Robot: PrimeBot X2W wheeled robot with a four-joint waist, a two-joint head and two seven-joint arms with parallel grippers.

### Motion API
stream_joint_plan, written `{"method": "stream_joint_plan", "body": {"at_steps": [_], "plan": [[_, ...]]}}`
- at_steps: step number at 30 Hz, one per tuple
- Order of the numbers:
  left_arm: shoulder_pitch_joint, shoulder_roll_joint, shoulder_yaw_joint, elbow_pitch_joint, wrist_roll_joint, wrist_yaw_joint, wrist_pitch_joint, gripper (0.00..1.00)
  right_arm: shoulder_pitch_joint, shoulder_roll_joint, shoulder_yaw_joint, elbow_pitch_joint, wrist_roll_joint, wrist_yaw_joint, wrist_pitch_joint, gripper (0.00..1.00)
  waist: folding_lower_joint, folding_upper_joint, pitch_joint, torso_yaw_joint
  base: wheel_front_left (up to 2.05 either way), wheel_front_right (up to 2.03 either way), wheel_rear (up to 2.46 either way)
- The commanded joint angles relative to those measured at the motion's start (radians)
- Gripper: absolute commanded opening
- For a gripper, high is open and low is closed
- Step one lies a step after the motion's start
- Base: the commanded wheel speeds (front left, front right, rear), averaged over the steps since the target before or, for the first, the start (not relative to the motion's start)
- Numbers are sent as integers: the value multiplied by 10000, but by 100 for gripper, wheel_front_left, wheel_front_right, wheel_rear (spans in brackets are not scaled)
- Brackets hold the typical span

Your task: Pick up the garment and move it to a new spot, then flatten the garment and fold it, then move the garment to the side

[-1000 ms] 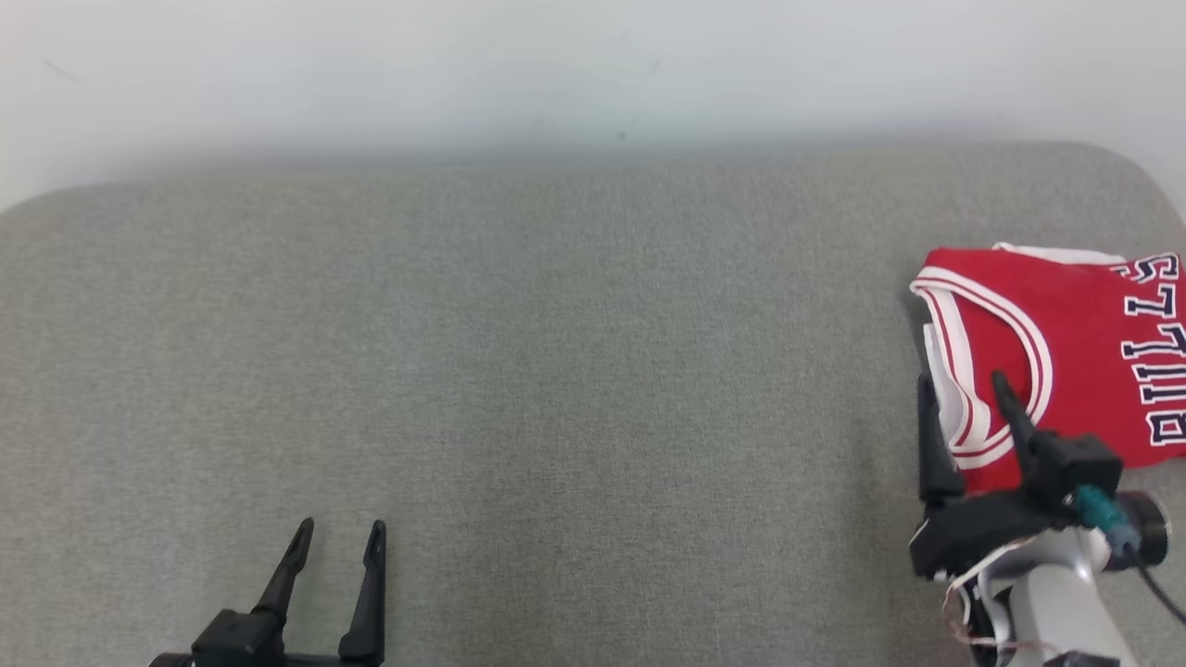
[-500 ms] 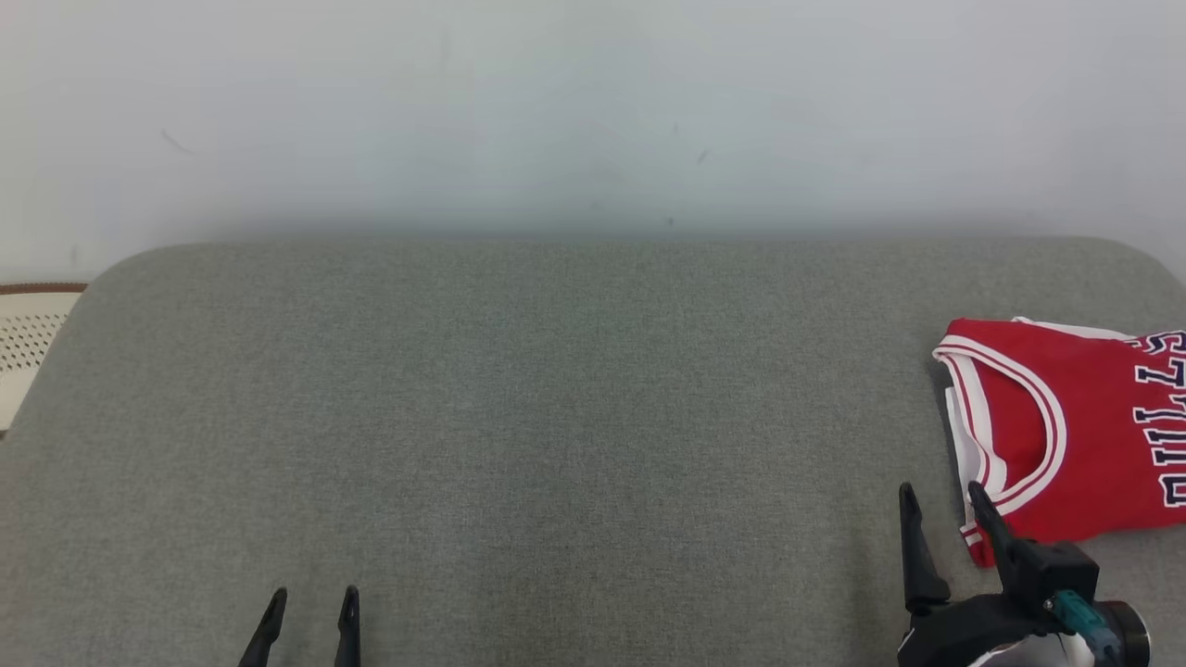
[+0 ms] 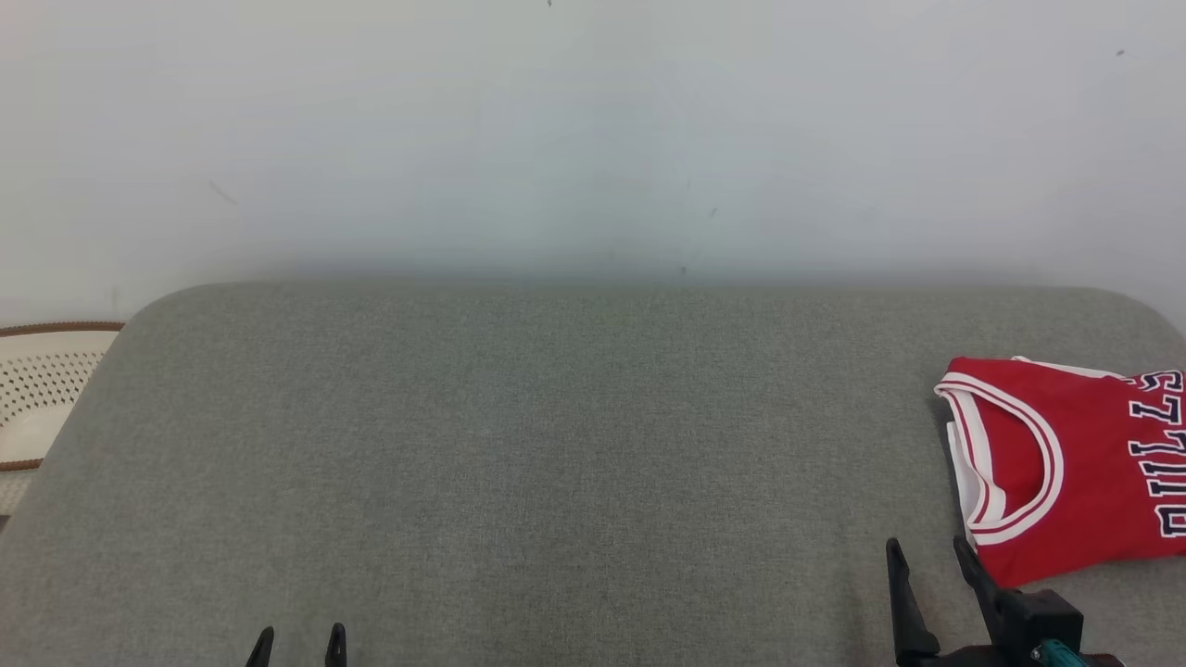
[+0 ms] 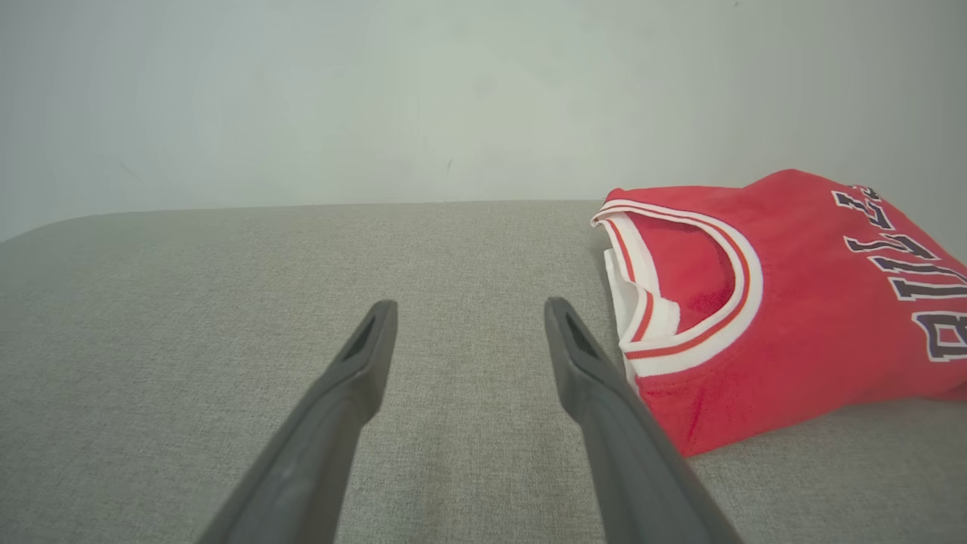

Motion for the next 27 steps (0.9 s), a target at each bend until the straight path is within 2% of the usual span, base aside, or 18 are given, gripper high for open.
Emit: {"method": "stream_joint_plan", "body": {"at_steps": [1, 12, 15, 27], "plan": [[244, 9, 67, 51, 72, 58, -3, 100, 243, 60, -63, 55, 53, -11, 3, 100, 1, 1, -123, -31, 0, 0, 0], [232, 11, 178, 115, 46, 62, -3, 100, 533, -17, 278, 148, 334, -9, 3, 100, 1, 1, -205, -187, 0, 0, 0], [180, 9, 193, 124, 47, 42, -3, 100, 531, -150, 309, -8, 200, -9, 3, 100, 1, 1, -174, -214, 0, 0, 0], [51, 9, 211, 186, -137, -70, -3, 100, 681, -33, 131, -911, -220, -9, 3, 100, 1, 1, -133, -244, 0, 0, 0]]}}
